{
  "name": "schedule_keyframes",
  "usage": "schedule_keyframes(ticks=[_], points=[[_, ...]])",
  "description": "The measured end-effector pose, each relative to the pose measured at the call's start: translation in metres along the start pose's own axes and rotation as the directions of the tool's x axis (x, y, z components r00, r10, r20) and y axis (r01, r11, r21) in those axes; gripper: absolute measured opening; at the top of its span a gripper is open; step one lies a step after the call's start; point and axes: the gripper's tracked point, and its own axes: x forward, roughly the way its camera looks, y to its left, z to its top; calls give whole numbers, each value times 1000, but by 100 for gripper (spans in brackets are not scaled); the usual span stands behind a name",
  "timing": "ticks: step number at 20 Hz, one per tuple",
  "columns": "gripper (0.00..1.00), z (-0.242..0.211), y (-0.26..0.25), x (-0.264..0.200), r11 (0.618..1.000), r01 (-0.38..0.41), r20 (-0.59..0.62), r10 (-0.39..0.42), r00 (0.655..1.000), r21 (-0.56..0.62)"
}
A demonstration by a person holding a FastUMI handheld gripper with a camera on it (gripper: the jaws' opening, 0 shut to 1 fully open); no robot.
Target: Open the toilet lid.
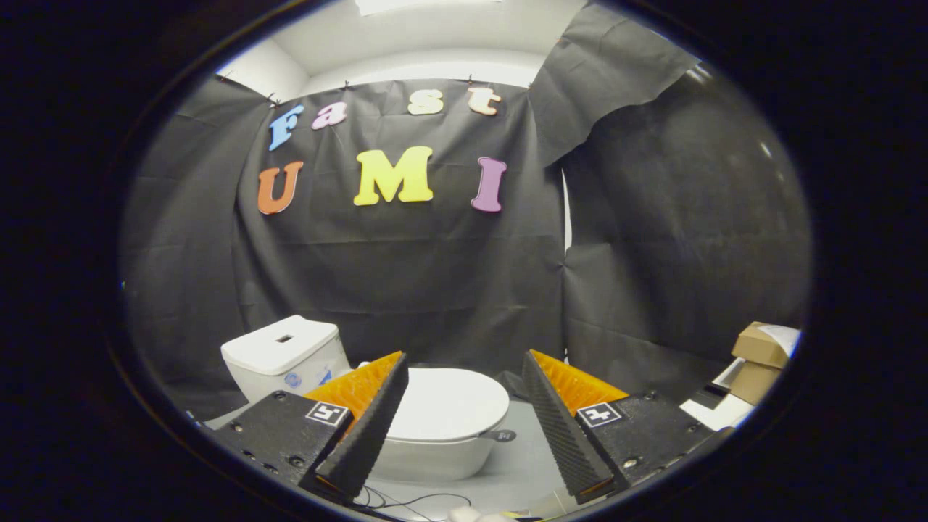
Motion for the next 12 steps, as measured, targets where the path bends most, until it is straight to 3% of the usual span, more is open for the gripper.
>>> schedule_keyframes(ticks=[12], points=[[99, 8, -8, 33, 1000, -9, -16, 8, 1000, -2]])
